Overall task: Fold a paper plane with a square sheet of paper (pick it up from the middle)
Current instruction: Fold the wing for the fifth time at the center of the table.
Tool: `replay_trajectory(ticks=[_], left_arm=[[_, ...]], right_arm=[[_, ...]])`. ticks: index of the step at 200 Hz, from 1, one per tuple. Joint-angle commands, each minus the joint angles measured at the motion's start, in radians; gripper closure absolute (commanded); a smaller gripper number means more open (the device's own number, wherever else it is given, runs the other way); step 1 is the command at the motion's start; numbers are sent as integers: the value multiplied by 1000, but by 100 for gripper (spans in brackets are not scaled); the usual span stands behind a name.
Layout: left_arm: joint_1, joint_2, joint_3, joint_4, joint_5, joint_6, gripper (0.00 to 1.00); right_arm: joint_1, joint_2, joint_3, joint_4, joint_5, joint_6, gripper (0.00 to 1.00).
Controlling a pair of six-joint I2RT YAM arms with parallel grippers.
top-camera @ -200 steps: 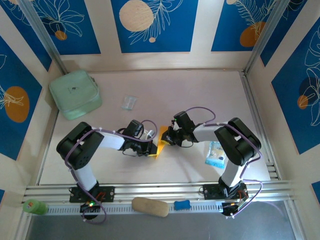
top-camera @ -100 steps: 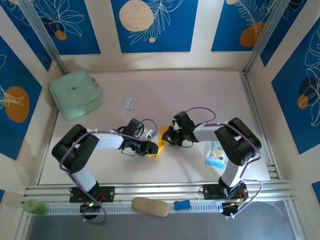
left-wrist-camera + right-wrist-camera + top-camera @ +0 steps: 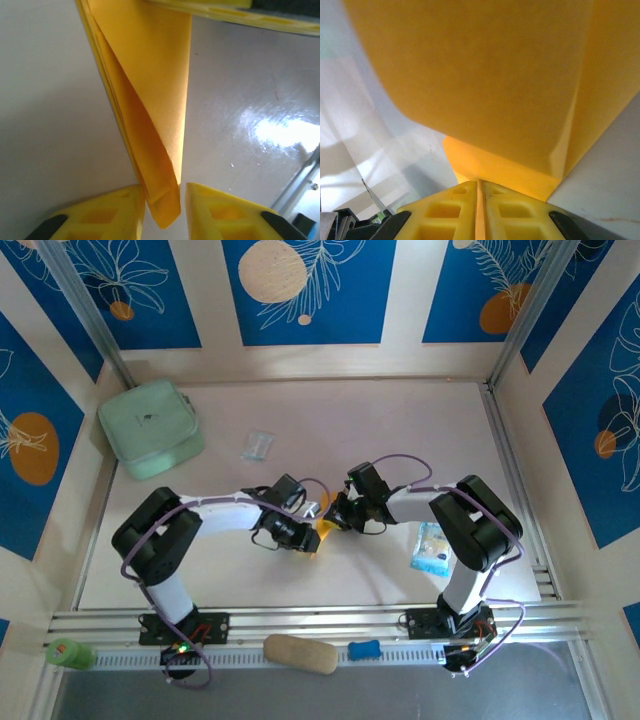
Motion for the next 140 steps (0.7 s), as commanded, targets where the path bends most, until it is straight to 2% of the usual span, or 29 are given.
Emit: replay_trajectory(ticks=[1,68,108,140], left_arm=[[-39,41,24,-96,-81,61,76],[-53,37,31,-96,-80,74,89],[-53,33,25,-90,-54,74,89],[-52,-1,-2,-77,6,64,83]], right_arm=[[-9,7,5,-77,27,3,87],[-9,9,4,-78,26,2,87],[-10,10,5,-84,27,-1,87],[-13,9,3,-95,31,-8,87]])
